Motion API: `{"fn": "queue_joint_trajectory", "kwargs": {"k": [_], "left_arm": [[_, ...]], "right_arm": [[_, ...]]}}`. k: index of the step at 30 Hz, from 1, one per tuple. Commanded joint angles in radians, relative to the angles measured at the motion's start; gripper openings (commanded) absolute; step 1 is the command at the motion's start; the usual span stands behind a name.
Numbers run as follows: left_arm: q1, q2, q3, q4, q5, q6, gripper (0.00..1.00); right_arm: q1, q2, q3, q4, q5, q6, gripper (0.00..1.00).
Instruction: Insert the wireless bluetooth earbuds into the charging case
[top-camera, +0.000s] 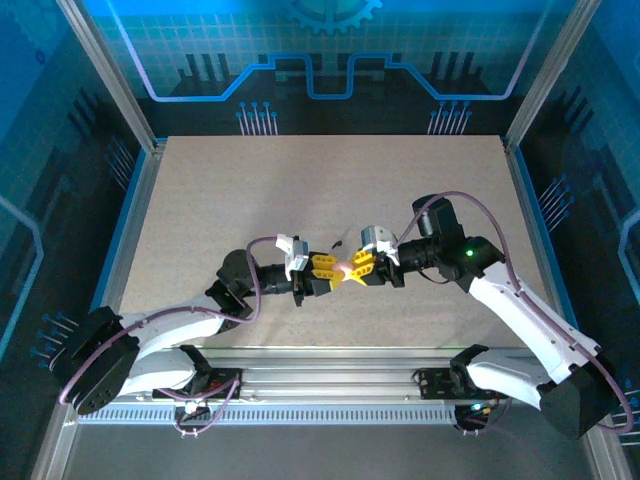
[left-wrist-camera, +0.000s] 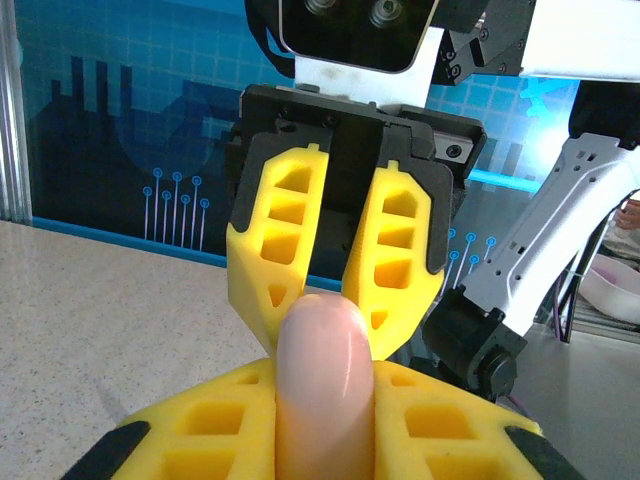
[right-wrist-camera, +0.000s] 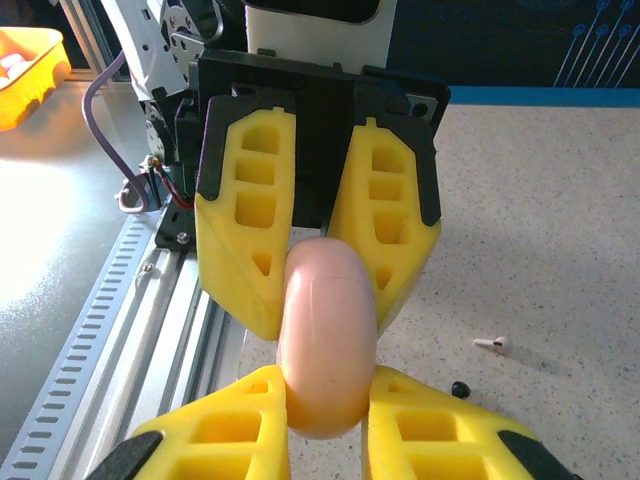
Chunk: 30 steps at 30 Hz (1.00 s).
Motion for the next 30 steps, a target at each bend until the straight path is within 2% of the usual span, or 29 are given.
{"fn": "queue_joint_trajectory", "kwargs": {"k": [1, 4, 8, 12, 15, 21, 26, 30], "left_arm": [[-0.006, -0.004, 0.030, 0.050, 0.015, 0.015, 0.21], [-0.007, -0.012, 0.014, 0.035, -0.006, 0.046, 0.39], [-0.006, -0.071, 0.003, -0.099, -0.043, 0.157, 0.50], [-0.006, -0.168, 0.062, -0.499, -0.054, 0.367, 0.51], [-0.007, -0.219, 0.085, -0.676, -0.077, 0.474, 0.52], [-0.006, -0.241, 0.095, -0.797, -0.078, 0.544, 0.52], [-0.008, -0.213, 0.094, -0.788, -0.070, 0.545, 0.52], [-0.008, -0.186, 0.092, -0.748, -0.063, 0.529, 0.52]], "right_arm": [[0.017, 0.007, 0.033, -0.017, -0.029, -0.017, 0.18], [0.018, -0.006, 0.042, -0.034, 0.005, -0.028, 0.17], [0.026, -0.032, 0.063, -0.101, 0.125, -0.065, 0.17], [0.070, -0.039, 0.094, -0.214, 0.328, -0.145, 0.14], [0.111, -0.020, 0.121, -0.289, 0.462, -0.191, 0.13], [0.185, 0.013, 0.148, -0.315, 0.594, -0.220, 0.13], [0.243, 0.043, 0.168, -0.317, 0.635, -0.246, 0.14], [0.271, 0.062, 0.176, -0.309, 0.620, -0.263, 0.14]]}}
